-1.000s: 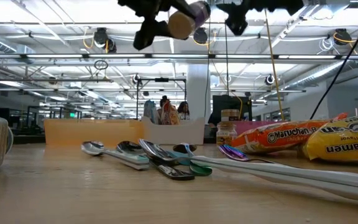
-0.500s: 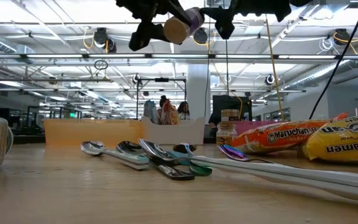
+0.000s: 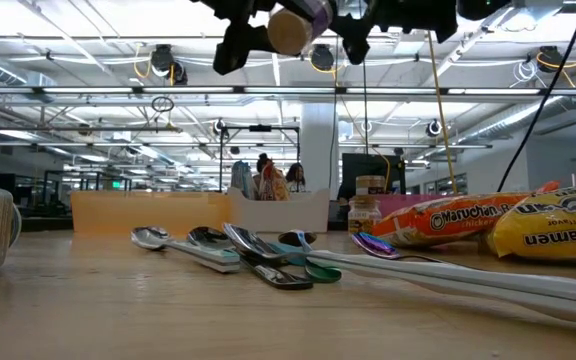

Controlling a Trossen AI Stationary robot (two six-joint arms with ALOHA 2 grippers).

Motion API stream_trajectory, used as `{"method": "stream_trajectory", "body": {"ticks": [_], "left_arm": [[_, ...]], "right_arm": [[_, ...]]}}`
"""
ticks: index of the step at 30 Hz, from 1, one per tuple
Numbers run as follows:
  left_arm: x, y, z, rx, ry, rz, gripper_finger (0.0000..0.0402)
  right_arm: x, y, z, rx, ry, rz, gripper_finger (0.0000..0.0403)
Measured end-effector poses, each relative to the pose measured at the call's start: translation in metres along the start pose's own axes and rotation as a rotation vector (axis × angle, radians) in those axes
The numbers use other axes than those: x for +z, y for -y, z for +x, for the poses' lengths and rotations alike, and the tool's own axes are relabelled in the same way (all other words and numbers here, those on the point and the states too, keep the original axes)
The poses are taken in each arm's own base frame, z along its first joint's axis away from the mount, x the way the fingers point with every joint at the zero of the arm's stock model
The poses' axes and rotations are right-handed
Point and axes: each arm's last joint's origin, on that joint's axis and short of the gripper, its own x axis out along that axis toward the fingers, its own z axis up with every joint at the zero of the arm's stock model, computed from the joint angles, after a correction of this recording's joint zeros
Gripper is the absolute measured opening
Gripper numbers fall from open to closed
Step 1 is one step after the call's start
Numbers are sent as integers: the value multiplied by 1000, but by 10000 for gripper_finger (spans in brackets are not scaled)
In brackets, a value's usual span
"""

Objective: Pick & Place Food Item
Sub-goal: Put the purple spice bottle into the red bin

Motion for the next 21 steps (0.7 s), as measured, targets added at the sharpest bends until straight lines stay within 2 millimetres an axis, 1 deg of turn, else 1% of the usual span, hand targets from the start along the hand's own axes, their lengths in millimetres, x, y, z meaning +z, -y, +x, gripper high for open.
{"method": "stream_trajectory", "body": {"ticks": [5, 10, 16, 21], "left_arm": [[0, 0, 0, 6, 4, 5, 195], [-1, -1, 0, 10, -7, 1, 195], [1, 1, 0, -1, 17, 18, 195], [3, 1, 0, -2, 42, 31, 195]], "right_arm": [[-8, 4, 12, 43, -36, 29, 265], [-13, 9, 18, 43, -51, 48, 265], [-19, 15, 22, 23, -76, 65, 265], [-20, 15, 21, 3, -84, 48, 265]]}}
